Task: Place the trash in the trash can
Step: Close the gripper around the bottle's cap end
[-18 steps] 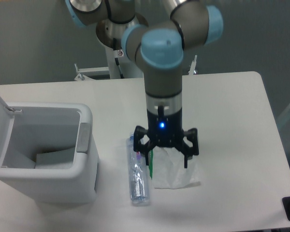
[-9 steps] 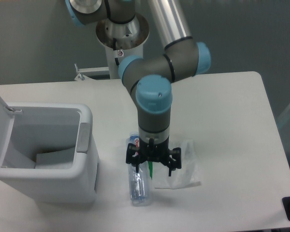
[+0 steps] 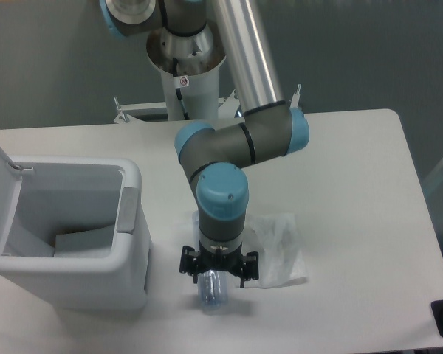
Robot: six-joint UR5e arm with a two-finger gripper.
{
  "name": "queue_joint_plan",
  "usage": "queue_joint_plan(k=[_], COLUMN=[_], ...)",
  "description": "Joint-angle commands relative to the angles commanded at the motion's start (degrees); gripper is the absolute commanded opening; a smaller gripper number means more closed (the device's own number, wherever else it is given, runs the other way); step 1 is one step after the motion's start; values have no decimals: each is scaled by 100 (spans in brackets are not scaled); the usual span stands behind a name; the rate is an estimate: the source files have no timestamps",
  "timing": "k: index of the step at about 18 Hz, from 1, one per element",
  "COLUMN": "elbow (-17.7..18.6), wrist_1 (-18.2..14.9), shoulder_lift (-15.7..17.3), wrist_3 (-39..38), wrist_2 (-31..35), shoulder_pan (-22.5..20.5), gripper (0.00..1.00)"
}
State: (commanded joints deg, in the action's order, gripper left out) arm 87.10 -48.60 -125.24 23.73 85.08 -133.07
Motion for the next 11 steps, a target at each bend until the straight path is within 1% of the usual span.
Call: queue_joint_plan(k=[5, 11], elbow=[-17, -17], wrist_1=[0, 0], shoulder_lift=[-132, -194], wrist_3=[9, 18], wrist_2=[9, 18], shoulder_pan=[27, 27], gripper=[100, 100])
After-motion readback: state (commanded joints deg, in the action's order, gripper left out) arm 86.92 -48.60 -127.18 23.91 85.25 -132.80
